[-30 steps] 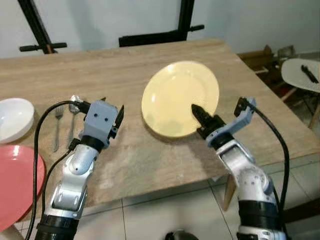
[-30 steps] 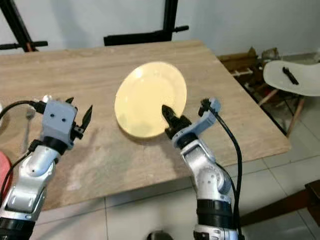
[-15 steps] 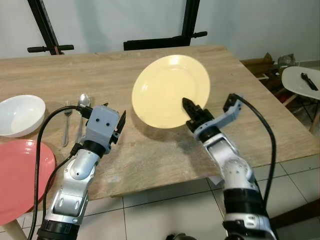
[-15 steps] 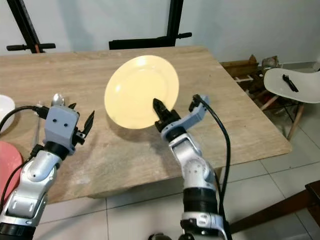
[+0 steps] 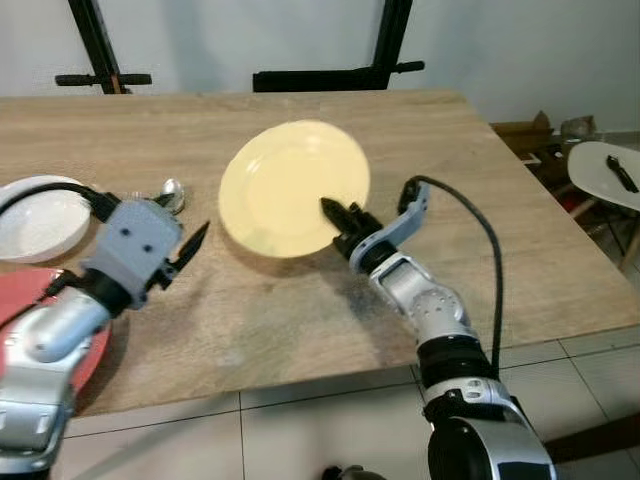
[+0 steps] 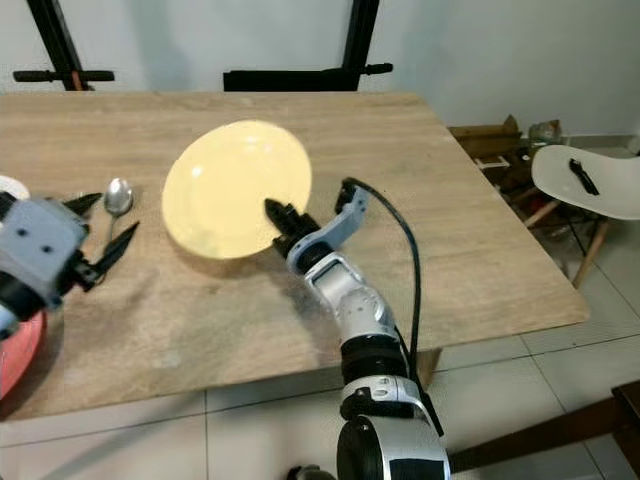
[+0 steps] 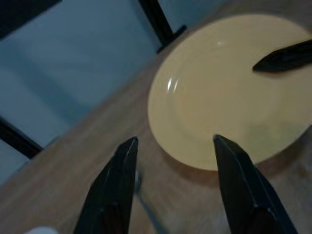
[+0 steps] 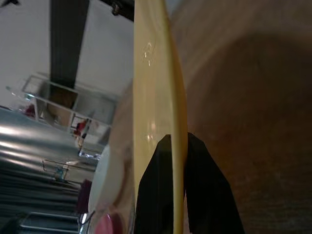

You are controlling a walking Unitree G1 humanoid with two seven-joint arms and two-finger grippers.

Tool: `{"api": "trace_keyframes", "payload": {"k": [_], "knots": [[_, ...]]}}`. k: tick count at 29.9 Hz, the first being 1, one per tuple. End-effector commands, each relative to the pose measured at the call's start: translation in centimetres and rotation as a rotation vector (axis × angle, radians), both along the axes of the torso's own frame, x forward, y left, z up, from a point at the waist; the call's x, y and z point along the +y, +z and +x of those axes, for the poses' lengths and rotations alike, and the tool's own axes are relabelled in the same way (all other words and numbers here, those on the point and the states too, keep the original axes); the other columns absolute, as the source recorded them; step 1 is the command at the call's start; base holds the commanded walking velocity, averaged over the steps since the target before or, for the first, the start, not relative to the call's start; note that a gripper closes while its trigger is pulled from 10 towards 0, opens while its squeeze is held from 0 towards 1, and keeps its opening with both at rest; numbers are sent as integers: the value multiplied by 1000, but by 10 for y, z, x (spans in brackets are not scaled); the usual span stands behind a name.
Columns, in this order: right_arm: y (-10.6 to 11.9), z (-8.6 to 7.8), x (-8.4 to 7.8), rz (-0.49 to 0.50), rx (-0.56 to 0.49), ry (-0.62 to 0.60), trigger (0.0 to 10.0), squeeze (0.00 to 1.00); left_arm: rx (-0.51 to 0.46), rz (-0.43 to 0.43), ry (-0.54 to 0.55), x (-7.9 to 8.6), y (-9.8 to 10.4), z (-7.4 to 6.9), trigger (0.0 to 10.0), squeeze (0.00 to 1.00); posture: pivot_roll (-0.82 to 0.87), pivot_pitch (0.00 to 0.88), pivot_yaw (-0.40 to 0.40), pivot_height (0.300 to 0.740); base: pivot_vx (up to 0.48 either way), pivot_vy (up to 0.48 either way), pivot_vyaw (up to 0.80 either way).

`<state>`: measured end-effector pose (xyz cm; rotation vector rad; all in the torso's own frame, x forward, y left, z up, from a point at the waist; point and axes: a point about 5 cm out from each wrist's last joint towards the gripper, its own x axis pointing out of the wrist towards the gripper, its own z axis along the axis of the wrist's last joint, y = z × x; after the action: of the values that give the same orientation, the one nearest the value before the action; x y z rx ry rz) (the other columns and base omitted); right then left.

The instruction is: Setting the table

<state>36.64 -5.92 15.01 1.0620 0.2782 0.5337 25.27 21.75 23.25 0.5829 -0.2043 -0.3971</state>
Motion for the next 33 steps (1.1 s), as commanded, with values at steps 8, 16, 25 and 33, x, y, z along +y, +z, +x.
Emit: {"api": "trace_keyframes", "payload": {"k": [8, 16, 25, 33], "knots": [[-3, 6, 29, 11, 60, 14, 10000, 0, 127, 12, -124, -6, 7, -17, 10000, 0, 86, 56, -17, 740, 0, 0, 0], [1, 12, 30, 17, 58, -8, 10000, 0, 377, -68, -128, 13, -12, -39, 10000, 0, 93, 54, -10, 740, 0, 0, 0], [0, 14, 30, 4, 56, -18, 10000, 1000, 344, -82, -92, 13, -5, -36, 10000, 0, 98, 46, -18, 740, 0, 0, 0], [1, 17, 19, -30, 19, -41, 10000, 0, 363, -98, -102, 9, -5, -35, 10000, 0, 83, 41, -16, 740, 0, 0, 0]]}}
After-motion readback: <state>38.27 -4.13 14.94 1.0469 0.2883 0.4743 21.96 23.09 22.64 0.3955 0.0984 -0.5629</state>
